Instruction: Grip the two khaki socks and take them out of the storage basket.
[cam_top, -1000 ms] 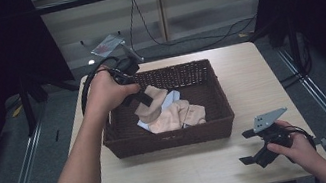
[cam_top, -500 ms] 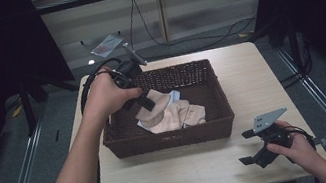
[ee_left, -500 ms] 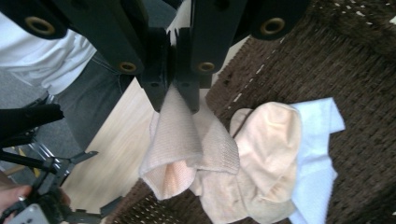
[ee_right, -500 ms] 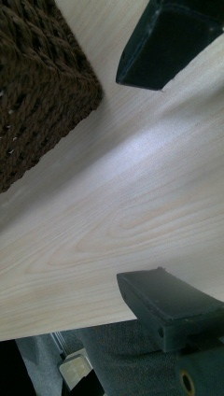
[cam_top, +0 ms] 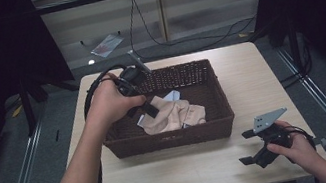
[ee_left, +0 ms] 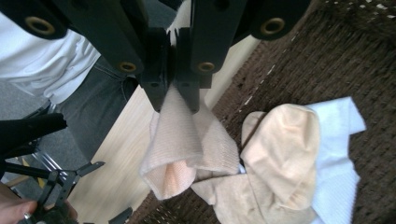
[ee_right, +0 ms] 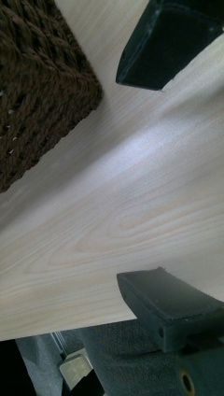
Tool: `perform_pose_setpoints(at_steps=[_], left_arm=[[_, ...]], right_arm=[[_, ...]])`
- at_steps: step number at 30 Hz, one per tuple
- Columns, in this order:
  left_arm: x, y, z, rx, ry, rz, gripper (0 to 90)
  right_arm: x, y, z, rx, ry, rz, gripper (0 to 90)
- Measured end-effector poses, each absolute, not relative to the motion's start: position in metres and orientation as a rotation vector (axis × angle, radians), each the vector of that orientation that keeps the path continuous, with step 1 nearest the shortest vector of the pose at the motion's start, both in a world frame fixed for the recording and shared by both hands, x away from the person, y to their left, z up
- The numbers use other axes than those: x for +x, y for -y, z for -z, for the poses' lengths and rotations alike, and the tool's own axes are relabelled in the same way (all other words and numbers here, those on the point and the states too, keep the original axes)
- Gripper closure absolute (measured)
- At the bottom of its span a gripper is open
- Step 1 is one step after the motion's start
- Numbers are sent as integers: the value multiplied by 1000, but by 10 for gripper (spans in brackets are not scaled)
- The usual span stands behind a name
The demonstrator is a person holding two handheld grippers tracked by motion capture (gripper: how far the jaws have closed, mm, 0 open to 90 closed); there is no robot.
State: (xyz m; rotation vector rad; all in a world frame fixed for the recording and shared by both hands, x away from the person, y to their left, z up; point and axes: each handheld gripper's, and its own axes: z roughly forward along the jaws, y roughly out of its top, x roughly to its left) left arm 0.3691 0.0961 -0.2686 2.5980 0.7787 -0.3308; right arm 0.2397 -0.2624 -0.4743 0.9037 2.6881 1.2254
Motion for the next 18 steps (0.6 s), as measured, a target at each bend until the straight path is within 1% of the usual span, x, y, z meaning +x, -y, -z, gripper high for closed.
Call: perform_pose_setpoints(at_steps=[9, 18], left_arm=[[358, -91, 284, 2623, -732, 341, 869], [348, -86, 307, 2619, -703, 389, 868]], right_arm=[[240, 263, 474, 903, -2689, -1227, 51], [239, 262, 474, 907, -2693, -1222, 51]])
